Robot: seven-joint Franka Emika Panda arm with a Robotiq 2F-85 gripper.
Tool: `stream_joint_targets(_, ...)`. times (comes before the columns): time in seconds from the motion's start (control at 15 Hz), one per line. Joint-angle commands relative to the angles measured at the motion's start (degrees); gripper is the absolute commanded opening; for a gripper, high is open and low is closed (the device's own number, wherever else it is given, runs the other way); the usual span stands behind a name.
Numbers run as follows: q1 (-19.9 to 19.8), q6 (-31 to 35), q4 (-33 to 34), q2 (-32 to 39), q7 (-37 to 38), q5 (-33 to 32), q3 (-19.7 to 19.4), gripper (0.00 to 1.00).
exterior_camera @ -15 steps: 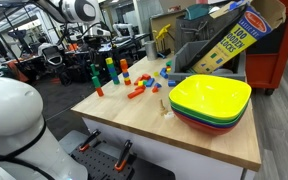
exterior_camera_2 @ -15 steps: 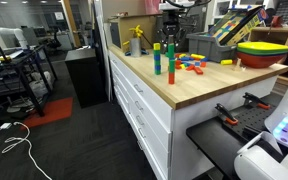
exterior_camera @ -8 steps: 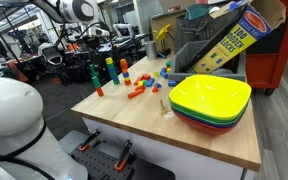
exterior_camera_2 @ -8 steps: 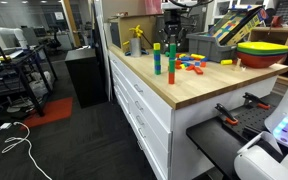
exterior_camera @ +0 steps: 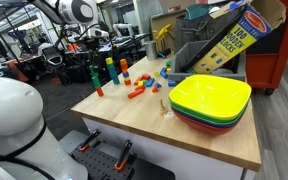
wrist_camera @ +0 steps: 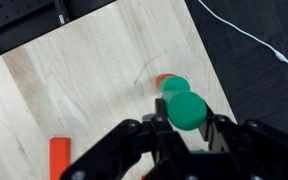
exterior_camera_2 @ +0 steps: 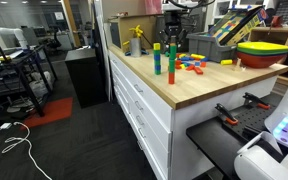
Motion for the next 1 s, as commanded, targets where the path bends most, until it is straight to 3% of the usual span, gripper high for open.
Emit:
stream_joint_targets(0.0,0.29,0.69,-1.3,-2.14,-2.72,1.83,-0.43,0.08)
stream_joint_targets(0.93,1.15,0.73,-2.08,-2.24,-3.57,1.72,0.32,0.08)
